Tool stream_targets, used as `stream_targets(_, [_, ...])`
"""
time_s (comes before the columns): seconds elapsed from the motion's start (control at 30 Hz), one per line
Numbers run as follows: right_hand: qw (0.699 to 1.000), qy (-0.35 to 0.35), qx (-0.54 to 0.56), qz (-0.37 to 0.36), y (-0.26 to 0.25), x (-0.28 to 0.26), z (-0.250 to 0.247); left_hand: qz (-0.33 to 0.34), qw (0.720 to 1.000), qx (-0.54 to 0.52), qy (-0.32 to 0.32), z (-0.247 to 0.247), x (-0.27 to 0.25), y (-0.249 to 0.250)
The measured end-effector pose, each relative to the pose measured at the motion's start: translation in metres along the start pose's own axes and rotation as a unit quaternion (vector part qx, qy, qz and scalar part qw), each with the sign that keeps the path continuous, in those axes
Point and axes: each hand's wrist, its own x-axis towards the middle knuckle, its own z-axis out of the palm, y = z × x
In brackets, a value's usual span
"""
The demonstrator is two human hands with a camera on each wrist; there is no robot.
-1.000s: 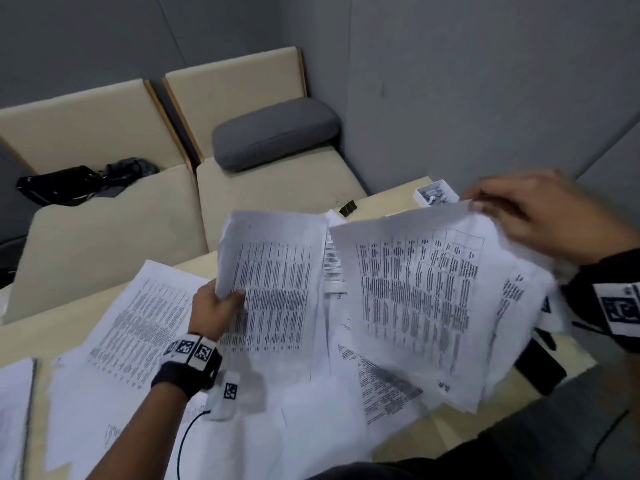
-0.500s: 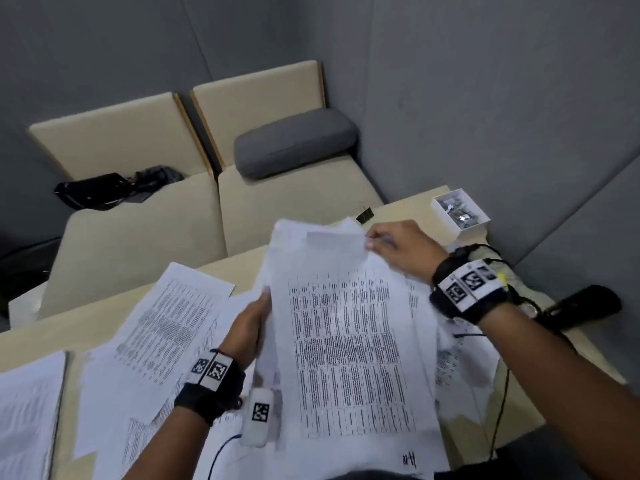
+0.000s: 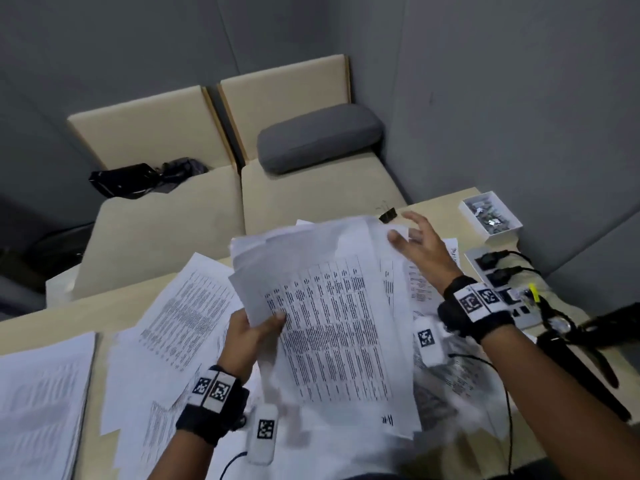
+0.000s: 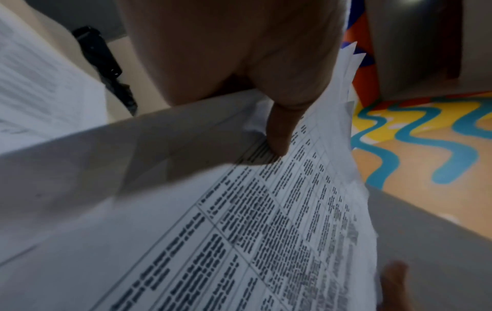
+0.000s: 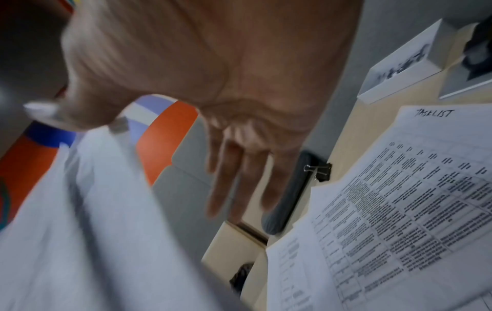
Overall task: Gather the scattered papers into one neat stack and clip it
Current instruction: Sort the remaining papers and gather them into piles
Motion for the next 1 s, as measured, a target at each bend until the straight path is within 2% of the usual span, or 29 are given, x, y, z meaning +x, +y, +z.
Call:
stream_targets(0.03, [0.998,-0.05,0.041,0.027,0.002,-0.003,-0.001,0.015,1.0,-0.012,0.005,-0.004,0.002,0.009])
stream_targets(0.1, [0.988,-0.144,0.056,0.027,0.004,-0.008,0.003,0.038,0.998,-0.044,0.016,-0.01,0.007,0.025])
stream_targets(0.17, [0.981,-0.183,0.059,0.013,0.002,-0.014,0.015,0.058,0.995,-0.071,0.023,-0.013,0.01,0.04])
stream_targets(0.37, [0.99,-0.104,0.086,-0.035,-0.029,-0.029,0.046,0.096,0.988,-0.119,0.008,-0.015,0.013,0.06])
stream_targets(0.5, [0.993,-0.06,0.088,-0.052,-0.033,-0.036,0.056,0.086,0.989,-0.118,0.011,-0.02,0.013,0.047])
stream_targets(0.63, [0.994,-0.087,0.056,0.037,-0.003,-0.039,0.068,0.041,0.993,-0.109,0.02,-0.016,0.003,0.016])
stream_targets(0.7, [0.99,-0.099,0.083,0.056,0.006,-0.045,0.07,0.02,0.995,-0.096,0.035,-0.015,-0.003,0.007])
stream_targets(0.77, [0.988,-0.092,0.104,0.07,0.01,-0.051,0.068,0.048,0.996,-0.07,0.033,-0.018,-0.007,0.011])
stream_targets(0.87, [0.987,-0.093,0.125,0.034,0.001,-0.053,0.065,0.108,0.994,-0.019,0.012,-0.016,-0.007,0.033])
stream_targets(1.0, [0.988,-0.07,0.135,0.01,-0.009,-0.049,0.069,0.147,0.985,-0.091,0.024,-0.008,-0.005,0.057])
